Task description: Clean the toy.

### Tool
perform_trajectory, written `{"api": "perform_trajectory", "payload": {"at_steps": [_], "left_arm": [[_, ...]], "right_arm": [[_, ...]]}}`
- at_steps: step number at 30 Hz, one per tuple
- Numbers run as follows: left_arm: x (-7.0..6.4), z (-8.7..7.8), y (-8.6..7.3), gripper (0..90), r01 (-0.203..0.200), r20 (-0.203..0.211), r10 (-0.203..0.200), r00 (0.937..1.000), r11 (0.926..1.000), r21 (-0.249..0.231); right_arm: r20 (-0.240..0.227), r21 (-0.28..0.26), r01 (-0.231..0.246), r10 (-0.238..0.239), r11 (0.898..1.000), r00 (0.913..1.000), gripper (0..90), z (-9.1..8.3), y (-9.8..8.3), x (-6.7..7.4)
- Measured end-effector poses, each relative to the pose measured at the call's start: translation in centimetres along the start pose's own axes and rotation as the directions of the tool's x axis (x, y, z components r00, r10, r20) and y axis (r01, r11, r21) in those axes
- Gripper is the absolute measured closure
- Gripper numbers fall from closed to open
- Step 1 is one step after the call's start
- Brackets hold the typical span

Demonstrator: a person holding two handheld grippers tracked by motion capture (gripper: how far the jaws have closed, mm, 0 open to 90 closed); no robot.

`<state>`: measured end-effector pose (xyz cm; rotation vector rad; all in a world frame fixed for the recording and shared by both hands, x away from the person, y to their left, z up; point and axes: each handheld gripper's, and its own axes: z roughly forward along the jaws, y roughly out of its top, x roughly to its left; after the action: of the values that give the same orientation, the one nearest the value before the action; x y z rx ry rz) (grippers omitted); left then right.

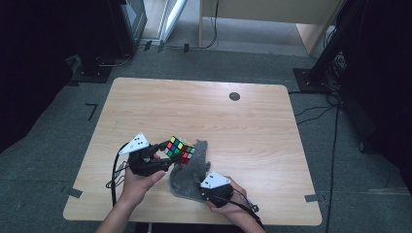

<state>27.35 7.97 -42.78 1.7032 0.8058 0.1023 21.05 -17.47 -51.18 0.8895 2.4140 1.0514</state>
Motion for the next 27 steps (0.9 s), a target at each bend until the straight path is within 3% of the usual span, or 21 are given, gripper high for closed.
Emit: {"api": "perform_trajectory", "payload": {"at_steps": [3,7,10,13,14,15,17,20,22,23,24,26,27], "left_arm": [[0.1,-0.1,-0.1,34.4,-0.003,-0.001,0.003,1.0000,1.0000,-0.002],[0.0,-0.1,-0.2,34.4,-0.014,-0.003,0.014,0.9999,0.9999,-0.008],[0.0,-0.2,-0.3,34.3,-0.031,-0.008,0.031,0.9995,0.9992,-0.027],[0.0,-0.3,-0.4,34.4,-0.038,-0.006,0.037,0.9993,0.9988,-0.031],[0.0,-0.3,-0.4,34.4,-0.038,-0.006,0.037,0.9993,0.9988,-0.031],[0.0,-0.2,-0.5,34.4,-0.034,-0.008,0.034,0.9994,0.9989,-0.031],[0.1,-0.1,-0.6,34.4,-0.037,-0.011,0.037,0.9993,0.9989,-0.027],[0.0,0.2,-0.8,34.4,-0.049,-0.015,0.049,0.9987,0.9986,-0.019],[0.0,0.4,-1.0,34.4,-0.056,-0.005,0.056,0.9984,0.9982,-0.021],[0.0,0.4,-1.1,34.3,-0.058,-0.001,0.058,0.9983,0.9981,-0.022],[-0.1,0.5,-1.1,34.3,-0.057,0.004,0.057,0.9984,0.9982,-0.021],[-0.1,0.6,-1.2,34.4,-0.061,0.011,0.061,0.9981,0.9981,-0.014],[-0.1,0.6,-1.2,34.4,-0.061,0.011,0.061,0.9981,0.9981,-0.014]], "right_arm": [[0.042,0.037,0.015,-0.017,0.999,0.9990,80.2,-0.5,-0.6,-1.3],[0.043,0.066,-0.036,0.033,0.997,0.9985,79.0,-1.6,-1.8,-3.6],[0.081,0.092,-0.066,0.058,0.994,0.9950,78.8,-2.7,-2.6,-5.5],[0.147,0.110,-0.099,0.082,0.989,0.9857,76.6,-3.6,-3.5,-7.6],[0.147,0.110,-0.099,0.082,0.989,0.9857,76.6,-3.6,-3.5,-7.6],[0.165,0.093,-0.141,0.125,0.986,0.9785,70.2,-4.3,-4.0,-8.8],[0.154,0.037,-0.193,0.185,0.981,0.9706,64.2,-5.2,-4.0,-9.7],[0.123,-0.106,-0.253,0.265,0.962,0.9563,56.5,-6.8,-3.2,-10.0],[0.075,-0.199,-0.292,0.311,0.936,0.9473,53.2,-7.3,-2.3,-9.4],[0.054,-0.229,-0.297,0.317,0.927,0.9470,51.1,-7.3,-1.8,-8.9],[0.040,-0.251,-0.294,0.313,0.922,0.9489,48.7,-7.1,-1.3,-8.1],[0.048,-0.263,-0.274,0.296,0.925,0.9540,42.6,-6.2,-0.3,-6.6],[0.053,-0.264,-0.281,0.305,0.923,0.9509,38.9,-5.6,0.2,-5.8]]}}
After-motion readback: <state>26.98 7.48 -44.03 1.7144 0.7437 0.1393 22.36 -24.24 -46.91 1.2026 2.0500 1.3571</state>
